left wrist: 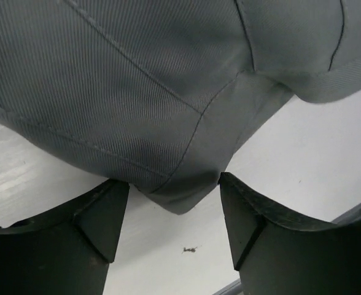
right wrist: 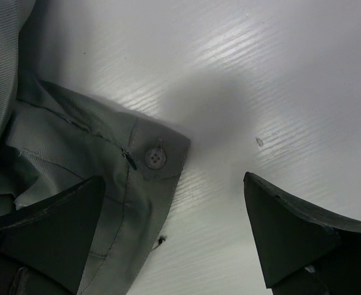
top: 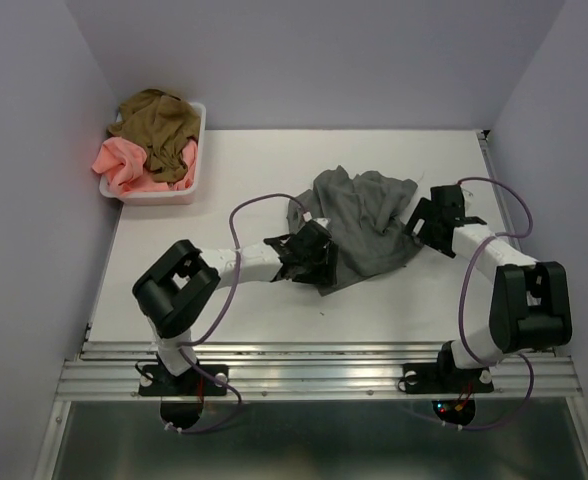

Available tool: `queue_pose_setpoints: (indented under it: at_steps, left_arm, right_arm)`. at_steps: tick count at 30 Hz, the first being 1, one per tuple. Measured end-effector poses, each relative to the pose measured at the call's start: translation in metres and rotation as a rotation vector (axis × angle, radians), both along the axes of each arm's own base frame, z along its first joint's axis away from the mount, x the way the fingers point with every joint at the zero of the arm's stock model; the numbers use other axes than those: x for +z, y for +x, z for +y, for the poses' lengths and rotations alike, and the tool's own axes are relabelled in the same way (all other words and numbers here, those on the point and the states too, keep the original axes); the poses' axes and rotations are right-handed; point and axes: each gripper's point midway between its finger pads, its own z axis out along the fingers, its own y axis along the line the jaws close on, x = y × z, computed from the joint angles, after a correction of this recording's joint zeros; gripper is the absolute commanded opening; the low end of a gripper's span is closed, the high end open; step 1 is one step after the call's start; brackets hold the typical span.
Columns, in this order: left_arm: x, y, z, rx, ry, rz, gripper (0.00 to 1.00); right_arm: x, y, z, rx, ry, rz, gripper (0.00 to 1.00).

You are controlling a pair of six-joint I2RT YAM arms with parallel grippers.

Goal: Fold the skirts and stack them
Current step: Flatten the skirt out

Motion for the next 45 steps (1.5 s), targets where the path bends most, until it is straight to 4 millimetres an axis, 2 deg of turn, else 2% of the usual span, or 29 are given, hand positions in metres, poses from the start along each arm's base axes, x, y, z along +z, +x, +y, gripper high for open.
queue_pose_setpoints:
  at_steps: [2,5,7,8,11,20,24,26,27,30,33,36,41,42,45]
  left_arm:
    - [-0.002,0.006,-0.004,0.029,0.024,0.003,0.49]
    - [-0.008,0.014,0.002,0.092,0.089,0.009,0.42]
    - [-0.01,0.015,0.005,0.122,0.109,0.011,0.31]
    - [-0.011,0.015,0.007,0.138,0.122,0.007,0.17]
    - [-0.014,0.014,0.013,0.176,0.136,0.006,0.0]
    - [-0.013,0.015,0.02,0.215,0.151,-0.011,0.0]
    - [-0.013,0.016,0.028,0.223,0.175,-0.014,0.0]
    - [-0.013,0.017,0.035,0.233,0.185,-0.011,0.0]
    - [-0.013,0.018,0.039,0.241,0.19,-0.01,0.0]
    - [-0.013,0.021,0.048,0.261,0.194,-0.007,0.0]
    - [-0.013,0.024,0.052,0.272,0.196,-0.005,0.0]
    - [-0.013,0.025,0.052,0.273,0.198,-0.007,0.0]
    - [-0.013,0.025,0.053,0.277,0.201,-0.011,0.0]
    - [-0.012,0.026,0.054,0.278,0.202,-0.013,0.0]
    - [-0.012,0.026,0.055,0.282,0.205,-0.016,0.0]
  right_arm:
    - [-0.003,0.002,0.001,0.003,0.004,0.002,1.0]
    - [-0.004,0.003,0.001,0.004,0.004,0.0,1.0]
    - [-0.004,0.004,0.001,0.002,0.004,-0.006,1.0]
    - [-0.005,0.003,0.001,0.002,0.004,-0.006,1.0]
    - [-0.007,0.002,-0.002,-0.009,0.001,-0.009,1.0]
    - [-0.018,-0.001,0.011,0.061,0.051,0.005,1.0]
    - [-0.034,-0.002,0.015,0.091,0.062,0.047,0.98]
    - [-0.034,0.001,0.016,0.095,0.062,0.039,0.94]
    - [-0.034,0.001,0.016,0.094,0.063,0.037,0.84]
    - [-0.035,0.002,0.018,0.103,0.072,0.034,0.75]
    - [-0.036,0.003,0.023,0.121,0.096,0.029,0.7]
    - [-0.035,0.005,0.03,0.15,0.136,0.014,0.7]
    - [-0.035,0.004,0.035,0.172,0.156,-0.01,0.56]
    - [-0.036,0.003,0.036,0.177,0.158,-0.009,0.48]
    - [-0.037,0.0,0.041,0.189,0.169,-0.003,0.43]
